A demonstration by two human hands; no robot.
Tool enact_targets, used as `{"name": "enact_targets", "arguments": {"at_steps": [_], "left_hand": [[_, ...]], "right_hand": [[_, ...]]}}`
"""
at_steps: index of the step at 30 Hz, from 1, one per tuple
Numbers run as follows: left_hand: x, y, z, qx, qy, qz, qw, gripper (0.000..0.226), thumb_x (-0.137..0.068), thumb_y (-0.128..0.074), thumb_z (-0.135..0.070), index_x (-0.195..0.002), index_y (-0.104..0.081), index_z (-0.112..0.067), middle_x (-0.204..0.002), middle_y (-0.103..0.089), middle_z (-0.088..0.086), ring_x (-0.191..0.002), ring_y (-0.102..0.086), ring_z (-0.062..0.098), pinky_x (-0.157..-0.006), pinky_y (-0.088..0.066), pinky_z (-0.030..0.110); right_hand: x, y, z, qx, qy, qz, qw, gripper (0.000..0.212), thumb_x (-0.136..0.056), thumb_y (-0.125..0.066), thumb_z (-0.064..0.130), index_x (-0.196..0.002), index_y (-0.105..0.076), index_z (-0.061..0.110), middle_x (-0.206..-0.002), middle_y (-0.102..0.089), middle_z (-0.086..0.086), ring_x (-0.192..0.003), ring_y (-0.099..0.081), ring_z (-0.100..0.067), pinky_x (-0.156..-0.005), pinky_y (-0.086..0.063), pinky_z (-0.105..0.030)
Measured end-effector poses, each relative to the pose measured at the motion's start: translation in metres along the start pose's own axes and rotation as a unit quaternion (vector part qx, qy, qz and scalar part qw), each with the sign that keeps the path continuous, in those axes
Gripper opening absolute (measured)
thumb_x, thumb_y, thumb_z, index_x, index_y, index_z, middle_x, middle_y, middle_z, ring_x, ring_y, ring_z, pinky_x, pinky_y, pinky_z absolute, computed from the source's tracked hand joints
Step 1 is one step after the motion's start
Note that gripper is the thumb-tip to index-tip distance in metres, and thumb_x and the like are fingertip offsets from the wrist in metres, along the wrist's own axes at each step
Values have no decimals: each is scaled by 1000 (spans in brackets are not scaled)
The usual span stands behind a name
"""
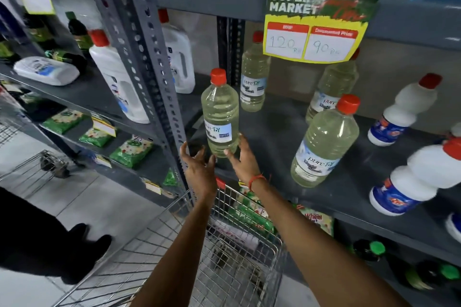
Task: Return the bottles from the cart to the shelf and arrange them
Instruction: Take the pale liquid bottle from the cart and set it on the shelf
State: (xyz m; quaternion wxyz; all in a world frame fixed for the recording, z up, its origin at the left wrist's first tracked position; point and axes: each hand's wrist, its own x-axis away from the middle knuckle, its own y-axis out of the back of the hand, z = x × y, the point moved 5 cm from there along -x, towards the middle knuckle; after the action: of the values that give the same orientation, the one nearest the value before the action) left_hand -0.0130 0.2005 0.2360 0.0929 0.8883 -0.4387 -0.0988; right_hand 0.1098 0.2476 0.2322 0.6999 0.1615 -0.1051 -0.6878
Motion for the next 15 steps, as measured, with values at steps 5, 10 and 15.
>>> {"name": "enact_targets", "arguments": {"at_steps": [5,10,15], "left_hand": [[4,-3,2,6,3,5,1000,80,-80,-69,-5,-142,-19,-15,-120,-66,15,-107,-65,26,-84,-41,24],[8,-5,-1,7,11,1,1000,84,-79,-70,-6,-144,-18,-13,-120,-66,15,-107,-65,26,-82,-38,22],[25,-2,-13,-5,-9,-2,1000,79,-81,-69,-12,-144,-21,-16,-126,-63,14,-113,-61,29,-89,-44,34]], "right_hand": [[0,-2,1,-6,8,-3,1000,58,-88,-60,7,-140,-33,6,-139,-49,-15,-129,-46,-25,-102,-33,-22],[0,0,4,-13,-23,22,999,64,-89,-58,7,-144,-25,5,-145,-44,-16,-135,-42,-28,-107,-33,-28],[17,20,24,43,-8,5,999,68,-96,-50,17,-149,-9,2,-158,-17,-15,-146,-21,-27,-118,-21,-34]]}}
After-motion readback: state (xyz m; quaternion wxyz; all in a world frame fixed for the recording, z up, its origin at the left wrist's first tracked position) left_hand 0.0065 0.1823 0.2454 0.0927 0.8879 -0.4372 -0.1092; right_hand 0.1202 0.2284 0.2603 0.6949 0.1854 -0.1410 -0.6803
